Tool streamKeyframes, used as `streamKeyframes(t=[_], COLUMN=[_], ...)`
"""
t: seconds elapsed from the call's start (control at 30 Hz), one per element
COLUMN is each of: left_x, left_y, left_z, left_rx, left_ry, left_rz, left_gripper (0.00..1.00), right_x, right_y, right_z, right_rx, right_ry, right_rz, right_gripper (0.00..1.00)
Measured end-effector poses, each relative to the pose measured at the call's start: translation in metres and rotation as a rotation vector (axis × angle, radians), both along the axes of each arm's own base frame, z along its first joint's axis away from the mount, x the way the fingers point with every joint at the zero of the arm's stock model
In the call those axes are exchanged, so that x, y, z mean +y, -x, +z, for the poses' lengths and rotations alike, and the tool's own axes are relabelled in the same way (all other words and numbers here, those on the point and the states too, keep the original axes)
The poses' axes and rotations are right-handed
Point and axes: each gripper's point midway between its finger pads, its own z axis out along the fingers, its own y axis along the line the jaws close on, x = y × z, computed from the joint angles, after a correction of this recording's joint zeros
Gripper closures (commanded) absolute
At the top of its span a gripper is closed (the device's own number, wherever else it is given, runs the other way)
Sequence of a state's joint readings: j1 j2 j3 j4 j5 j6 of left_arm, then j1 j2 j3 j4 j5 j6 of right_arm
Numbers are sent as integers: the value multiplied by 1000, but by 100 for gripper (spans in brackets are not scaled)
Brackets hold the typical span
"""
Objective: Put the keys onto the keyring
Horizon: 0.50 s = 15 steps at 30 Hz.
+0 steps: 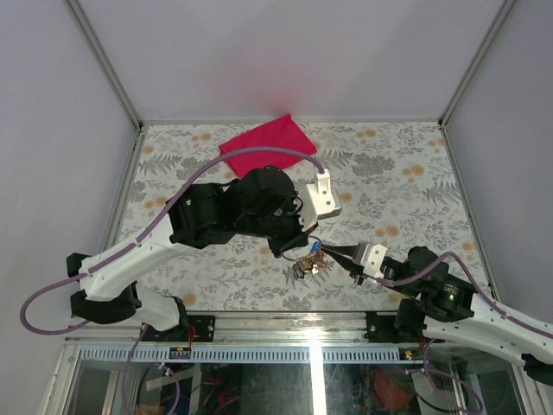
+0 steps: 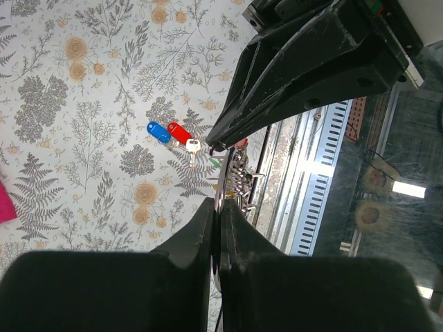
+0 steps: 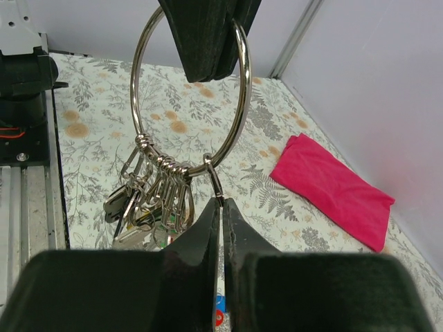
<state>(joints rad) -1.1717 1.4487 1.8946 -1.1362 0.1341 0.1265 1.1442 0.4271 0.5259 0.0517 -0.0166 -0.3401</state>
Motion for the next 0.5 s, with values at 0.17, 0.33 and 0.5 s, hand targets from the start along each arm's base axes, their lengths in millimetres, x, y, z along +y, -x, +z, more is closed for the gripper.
streamKeyframes(t=[0.17,0.33,0.5], left_x=[1,1,2], left_y=[0,1,1], left_z=[-1,-1,0], left_rx=[2,4,4], left_ry=[-1,0,2], left_rz=[2,4,5], left_gripper=[100,100,100], right_x=[-3,-4,0], right_y=[2,2,1], right_z=[-1,-1,0], right_rx=[16,23,23], right_ry=[30,29,-6], right_rz=[1,2,1], right_gripper=[100,99,94])
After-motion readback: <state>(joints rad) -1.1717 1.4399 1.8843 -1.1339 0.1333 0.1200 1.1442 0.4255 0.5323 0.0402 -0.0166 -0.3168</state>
